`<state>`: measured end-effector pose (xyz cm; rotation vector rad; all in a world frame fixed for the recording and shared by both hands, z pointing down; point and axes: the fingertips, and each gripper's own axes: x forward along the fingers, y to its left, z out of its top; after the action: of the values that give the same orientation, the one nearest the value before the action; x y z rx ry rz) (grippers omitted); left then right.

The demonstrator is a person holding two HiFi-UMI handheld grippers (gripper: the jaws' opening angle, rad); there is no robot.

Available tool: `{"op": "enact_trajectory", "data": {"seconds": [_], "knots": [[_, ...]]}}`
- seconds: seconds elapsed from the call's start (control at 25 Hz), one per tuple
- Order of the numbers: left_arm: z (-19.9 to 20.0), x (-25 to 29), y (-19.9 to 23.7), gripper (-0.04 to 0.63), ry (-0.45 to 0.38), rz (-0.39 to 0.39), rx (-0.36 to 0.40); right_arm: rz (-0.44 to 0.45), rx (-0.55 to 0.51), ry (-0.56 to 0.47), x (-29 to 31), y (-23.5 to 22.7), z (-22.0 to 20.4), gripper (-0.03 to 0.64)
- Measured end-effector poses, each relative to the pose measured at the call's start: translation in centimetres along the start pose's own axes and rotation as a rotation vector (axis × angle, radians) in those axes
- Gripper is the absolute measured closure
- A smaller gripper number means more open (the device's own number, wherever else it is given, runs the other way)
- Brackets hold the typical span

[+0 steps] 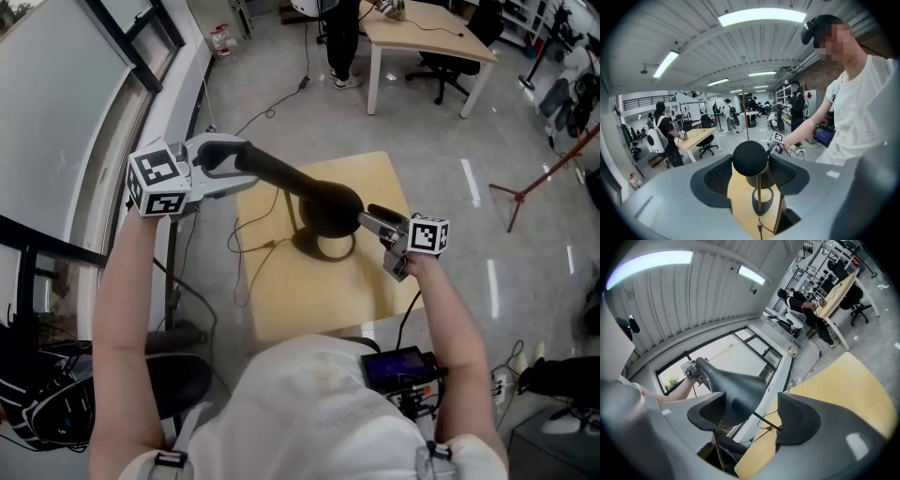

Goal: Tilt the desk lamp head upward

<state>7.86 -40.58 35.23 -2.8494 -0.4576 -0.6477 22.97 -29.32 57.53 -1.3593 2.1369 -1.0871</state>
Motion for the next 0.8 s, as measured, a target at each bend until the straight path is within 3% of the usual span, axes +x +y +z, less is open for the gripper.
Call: {"op": "enact_trajectory", "data": {"seconds": [0.24, 0.56, 0.8], "knots": [[0.4, 0.2, -0.2, 0.355, 0.012, -0.013, 0.01, 0.015, -0.076, 0.083, 1.8, 1.3, 0.3, 0.25], [0.9, 1.0, -0.7, 0.354, 0.013, -0.036, 0.028, 0.095, 0.014, 0.11, 1.5, 2.0, -0.3, 0.228], [0.7, 1.4, -0.5, 0.354, 0.044, -0.06, 0.016, 0.118, 0.024, 0.145, 2.2, 2.5, -0.9, 0.233]]}}
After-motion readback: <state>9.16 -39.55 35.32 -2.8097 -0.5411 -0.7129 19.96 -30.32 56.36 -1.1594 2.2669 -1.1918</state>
